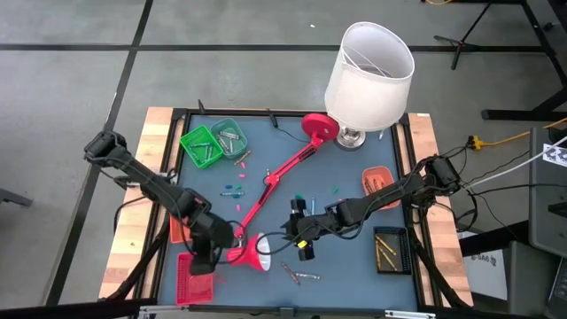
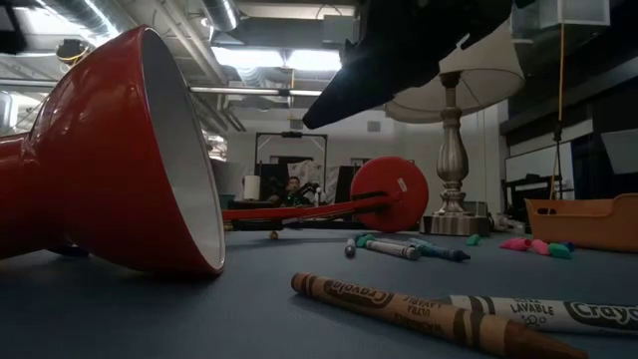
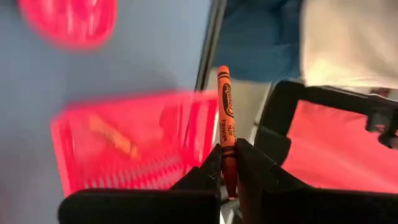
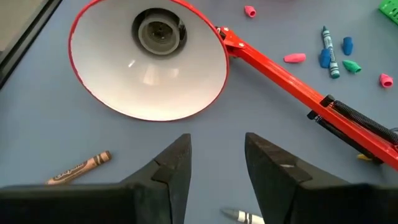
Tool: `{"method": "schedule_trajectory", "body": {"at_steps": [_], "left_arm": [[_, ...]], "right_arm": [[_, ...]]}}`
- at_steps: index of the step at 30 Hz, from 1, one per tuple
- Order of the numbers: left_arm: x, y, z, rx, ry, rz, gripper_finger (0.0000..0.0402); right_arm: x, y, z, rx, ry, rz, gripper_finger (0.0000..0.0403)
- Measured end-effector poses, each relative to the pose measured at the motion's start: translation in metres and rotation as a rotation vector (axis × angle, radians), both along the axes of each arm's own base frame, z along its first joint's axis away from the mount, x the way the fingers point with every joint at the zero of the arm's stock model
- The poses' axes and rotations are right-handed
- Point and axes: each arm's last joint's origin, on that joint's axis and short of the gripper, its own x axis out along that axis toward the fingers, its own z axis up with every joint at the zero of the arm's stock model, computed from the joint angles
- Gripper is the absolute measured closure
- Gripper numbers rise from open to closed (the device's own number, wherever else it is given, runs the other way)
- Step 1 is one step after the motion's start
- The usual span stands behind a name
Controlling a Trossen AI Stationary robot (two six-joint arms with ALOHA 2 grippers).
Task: Sort crayons
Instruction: Put the orange crayon into the red bin
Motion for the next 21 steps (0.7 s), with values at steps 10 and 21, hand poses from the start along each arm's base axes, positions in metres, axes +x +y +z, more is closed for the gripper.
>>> {"method": "schedule_trajectory", "body": {"at_steps": [10, 21], "left_arm": [[-0.042, -0.029, -0.008, 0.168, 0.251, 0.075, 0.0392], [-0.051, -0.036, -0.011, 0.336, 0.145, 0.210, 0.0350]], "right_arm": [[-0.005, 0.000, -0.005, 0.028, 0.084, 0.022, 0.0254], [-0.024, 0.009, -0.016, 0.295, 0.389, 0.031, 0.0254]]}}
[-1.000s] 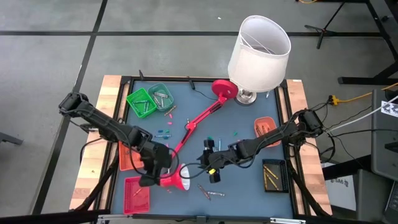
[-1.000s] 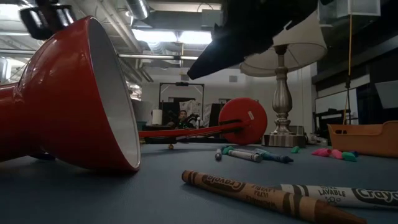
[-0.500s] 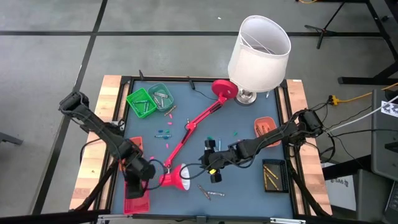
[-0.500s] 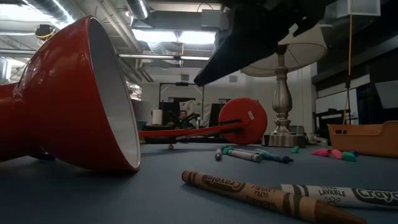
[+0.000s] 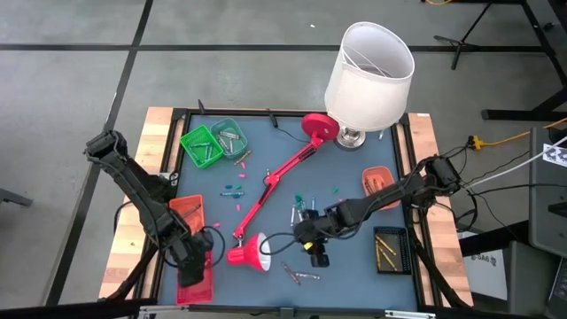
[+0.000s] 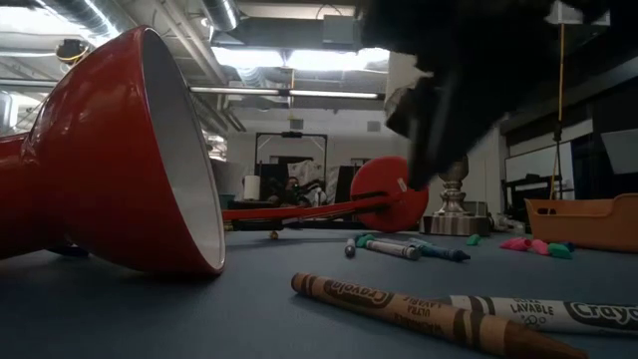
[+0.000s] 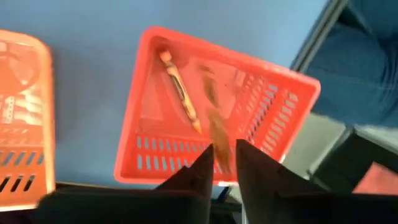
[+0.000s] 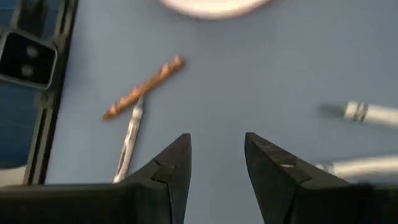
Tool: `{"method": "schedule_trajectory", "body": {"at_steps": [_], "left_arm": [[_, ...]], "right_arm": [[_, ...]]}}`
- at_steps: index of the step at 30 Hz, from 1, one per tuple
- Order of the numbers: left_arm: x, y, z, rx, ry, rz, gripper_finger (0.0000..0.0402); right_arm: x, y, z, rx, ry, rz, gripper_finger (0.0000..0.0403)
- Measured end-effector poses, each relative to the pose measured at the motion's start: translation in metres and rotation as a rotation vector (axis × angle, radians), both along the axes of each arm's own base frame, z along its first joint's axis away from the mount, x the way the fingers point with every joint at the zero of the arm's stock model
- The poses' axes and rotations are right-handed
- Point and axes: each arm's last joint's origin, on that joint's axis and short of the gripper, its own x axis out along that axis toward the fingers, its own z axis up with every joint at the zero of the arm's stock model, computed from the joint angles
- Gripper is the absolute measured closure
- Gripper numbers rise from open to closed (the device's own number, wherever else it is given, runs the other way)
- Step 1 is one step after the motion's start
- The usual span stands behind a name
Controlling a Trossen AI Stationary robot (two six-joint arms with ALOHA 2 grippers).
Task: Sort crayons
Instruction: Put the orange crayon into the red bin, then put the bottom gray crayon into the blue bin
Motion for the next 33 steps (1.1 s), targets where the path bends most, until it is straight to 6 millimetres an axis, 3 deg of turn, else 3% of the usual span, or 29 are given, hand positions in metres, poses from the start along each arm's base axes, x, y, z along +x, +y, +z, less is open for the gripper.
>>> {"method": "schedule_trajectory", "body": {"at_steps": [10, 21, 26, 33], "left_arm": [[0.001, 0.002, -0.001, 0.062, -0.061, 0.024, 0.0278], [0.012, 0.002, 0.003, 0.229, -0.353, -0.027, 0.0274], [0.014, 0.002, 0.004, 0.273, -0.419, -0.063, 0.0274], [0.015, 0.002, 0.004, 0.274, -0.433, -0.061, 0.0274]], "right_arm": [[-0.025, 0.045, -0.001, -0.010, 0.027, 0.055, 0.0254], [-0.047, 0.081, -0.005, -0.056, 0.003, -0.005, 0.0254], [-0.048, 0.096, -0.017, -0.075, -0.045, -0.004, 0.0254], [-0.043, 0.098, -0.039, -0.121, -0.034, -0.017, 0.0254]]}}
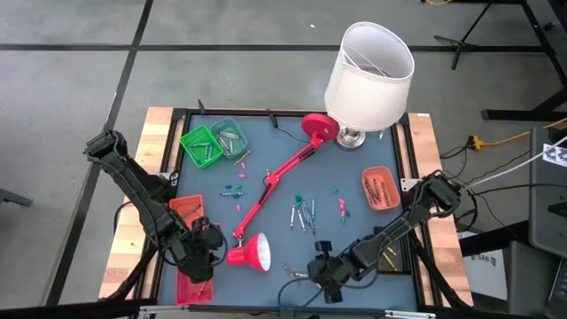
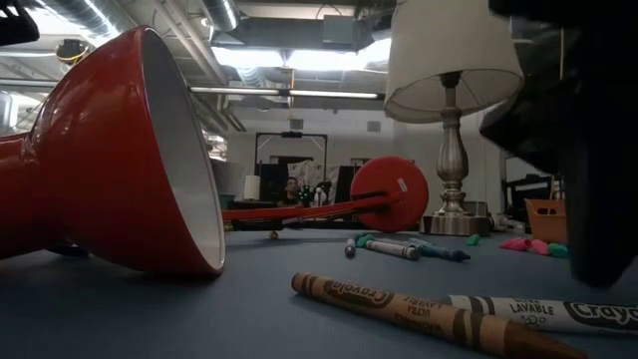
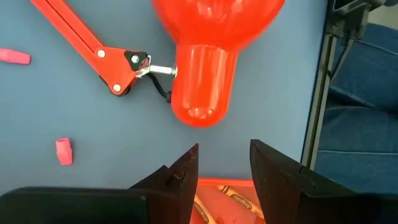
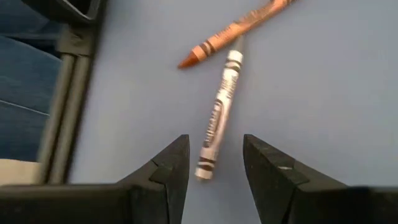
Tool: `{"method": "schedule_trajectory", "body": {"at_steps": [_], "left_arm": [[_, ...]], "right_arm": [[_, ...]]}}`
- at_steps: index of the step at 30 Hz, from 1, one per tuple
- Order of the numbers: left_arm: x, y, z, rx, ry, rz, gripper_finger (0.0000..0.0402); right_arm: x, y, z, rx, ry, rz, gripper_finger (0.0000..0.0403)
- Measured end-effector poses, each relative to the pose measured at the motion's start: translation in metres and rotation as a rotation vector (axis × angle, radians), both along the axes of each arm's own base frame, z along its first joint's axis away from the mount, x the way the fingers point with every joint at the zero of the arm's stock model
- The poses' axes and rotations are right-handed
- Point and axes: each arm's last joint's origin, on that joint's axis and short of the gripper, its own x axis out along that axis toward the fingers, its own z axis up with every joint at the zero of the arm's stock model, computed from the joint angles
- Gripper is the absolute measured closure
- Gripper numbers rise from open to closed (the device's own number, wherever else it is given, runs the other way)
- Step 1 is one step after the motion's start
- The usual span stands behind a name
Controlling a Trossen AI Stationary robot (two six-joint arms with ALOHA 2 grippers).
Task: Sort crayons
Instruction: Put the bottom gray crayon into the blue bin
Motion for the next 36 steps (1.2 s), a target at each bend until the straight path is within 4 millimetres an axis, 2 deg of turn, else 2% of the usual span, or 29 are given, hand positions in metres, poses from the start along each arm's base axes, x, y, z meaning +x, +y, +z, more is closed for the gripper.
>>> {"method": "schedule_trajectory", "body": {"at_steps": [8, 15, 23, 29, 36], "left_arm": [[0.002, -0.001, 0.001, 0.010, -0.045, 0.018, 0.0274], [0.004, 0.001, 0.002, 0.066, -0.102, 0.058, 0.0274], [0.006, 0.006, 0.004, 0.278, -0.231, 0.007, 0.0274], [0.009, 0.009, 0.006, 0.402, -0.298, 0.002, 0.0274], [0.015, 0.011, 0.008, 0.401, -0.319, 0.007, 0.0274]], "right_arm": [[0.002, 0.001, -0.015, -0.034, 0.021, -0.006, 0.0266], [0.002, 0.000, -0.016, -0.058, 0.007, -0.022, 0.0330], [0.003, -0.001, -0.016, -0.099, -0.022, -0.049, 0.0389], [0.007, -0.006, -0.016, -0.108, -0.029, -0.067, 0.0387], [0.015, -0.020, -0.012, -0.152, -0.049, -0.075, 0.0384]]}}
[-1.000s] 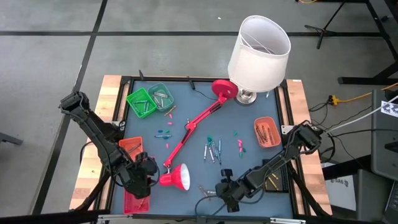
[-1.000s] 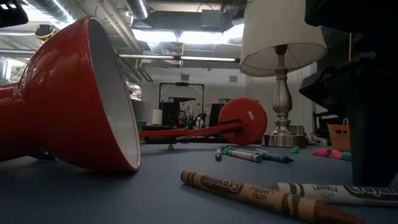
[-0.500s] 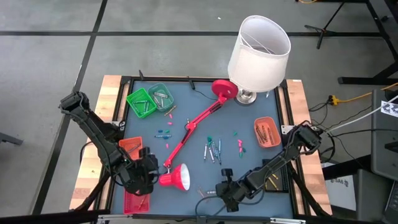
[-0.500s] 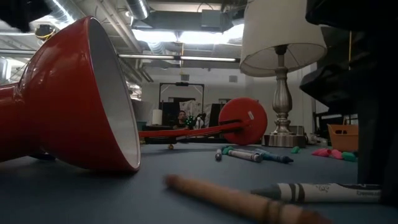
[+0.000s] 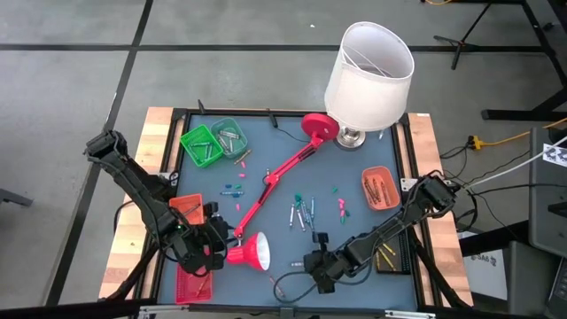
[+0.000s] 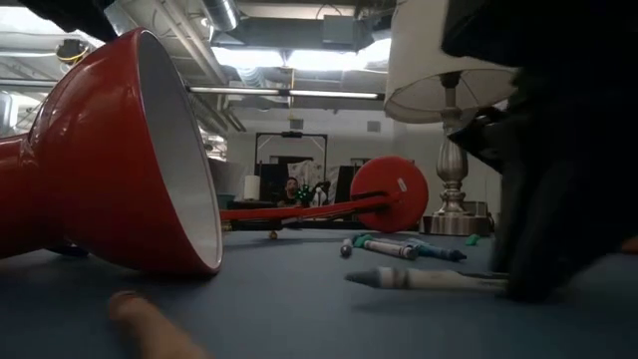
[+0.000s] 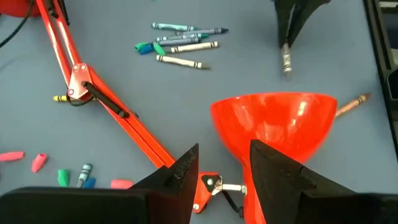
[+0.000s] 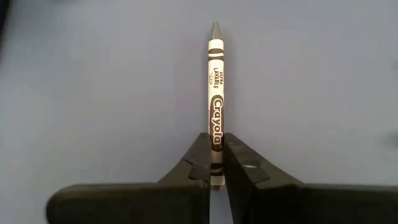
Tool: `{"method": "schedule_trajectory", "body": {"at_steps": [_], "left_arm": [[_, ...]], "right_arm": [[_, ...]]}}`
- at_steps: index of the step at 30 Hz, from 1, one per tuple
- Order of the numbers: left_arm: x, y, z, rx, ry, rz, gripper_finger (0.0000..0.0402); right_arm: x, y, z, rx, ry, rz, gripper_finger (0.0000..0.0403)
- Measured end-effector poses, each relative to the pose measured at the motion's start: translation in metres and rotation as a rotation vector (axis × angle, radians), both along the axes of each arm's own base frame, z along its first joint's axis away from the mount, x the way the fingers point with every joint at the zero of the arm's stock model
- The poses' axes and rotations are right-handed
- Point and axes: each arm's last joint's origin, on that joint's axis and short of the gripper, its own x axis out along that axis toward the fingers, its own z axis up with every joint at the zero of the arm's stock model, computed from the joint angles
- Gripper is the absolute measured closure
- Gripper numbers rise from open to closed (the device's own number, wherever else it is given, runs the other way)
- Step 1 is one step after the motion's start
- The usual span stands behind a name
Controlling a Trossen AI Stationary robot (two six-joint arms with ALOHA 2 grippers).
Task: Sort crayons
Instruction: Put the bottom gray crayon into the blue bin
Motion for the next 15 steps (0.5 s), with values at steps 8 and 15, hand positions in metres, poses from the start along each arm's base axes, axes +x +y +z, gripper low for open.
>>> {"method": "schedule_trajectory", "body": {"at_steps": [8, 15], "left_arm": [[0.006, -0.005, 0.005, 0.037, -0.053, -0.097, 0.0274], [0.012, -0.003, 0.008, 0.053, -0.077, -0.113, 0.0274]], "right_arm": [[0.023, -0.018, 0.017, -0.091, -0.015, 0.069, 0.0385], [0.046, -0.039, 0.053, -0.271, 0.006, 0.111, 0.0385]]}}
